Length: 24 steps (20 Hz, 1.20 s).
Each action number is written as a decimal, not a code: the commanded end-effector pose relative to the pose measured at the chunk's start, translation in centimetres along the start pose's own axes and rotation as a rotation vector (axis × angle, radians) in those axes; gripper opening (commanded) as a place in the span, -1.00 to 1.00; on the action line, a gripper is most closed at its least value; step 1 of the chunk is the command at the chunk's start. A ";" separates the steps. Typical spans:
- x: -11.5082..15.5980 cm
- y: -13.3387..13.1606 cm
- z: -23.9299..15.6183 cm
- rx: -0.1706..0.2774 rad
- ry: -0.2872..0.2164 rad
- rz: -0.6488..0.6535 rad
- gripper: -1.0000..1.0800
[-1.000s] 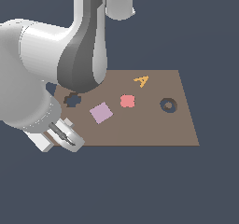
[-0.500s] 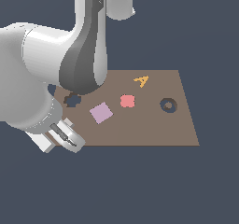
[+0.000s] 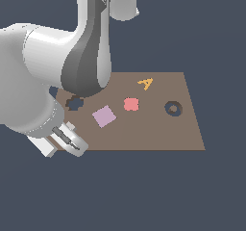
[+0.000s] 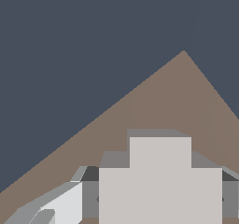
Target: Insert a designated object into the corresponding slot on a board.
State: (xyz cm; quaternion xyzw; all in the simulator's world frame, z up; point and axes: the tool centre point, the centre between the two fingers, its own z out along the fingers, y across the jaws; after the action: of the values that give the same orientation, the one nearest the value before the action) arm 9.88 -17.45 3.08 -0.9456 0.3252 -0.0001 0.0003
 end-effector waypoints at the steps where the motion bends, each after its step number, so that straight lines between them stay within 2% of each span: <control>1: -0.1 -0.1 0.0 0.000 0.000 -0.020 -1.00; 12: -1.3 -0.6 -0.1 0.000 0.000 -0.231 -1.00; 24: -4.0 -0.8 -0.3 -0.001 0.000 -0.667 -1.00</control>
State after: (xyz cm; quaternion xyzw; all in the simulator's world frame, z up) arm 7.55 -14.54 3.34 -0.9996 0.0295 0.0000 0.0000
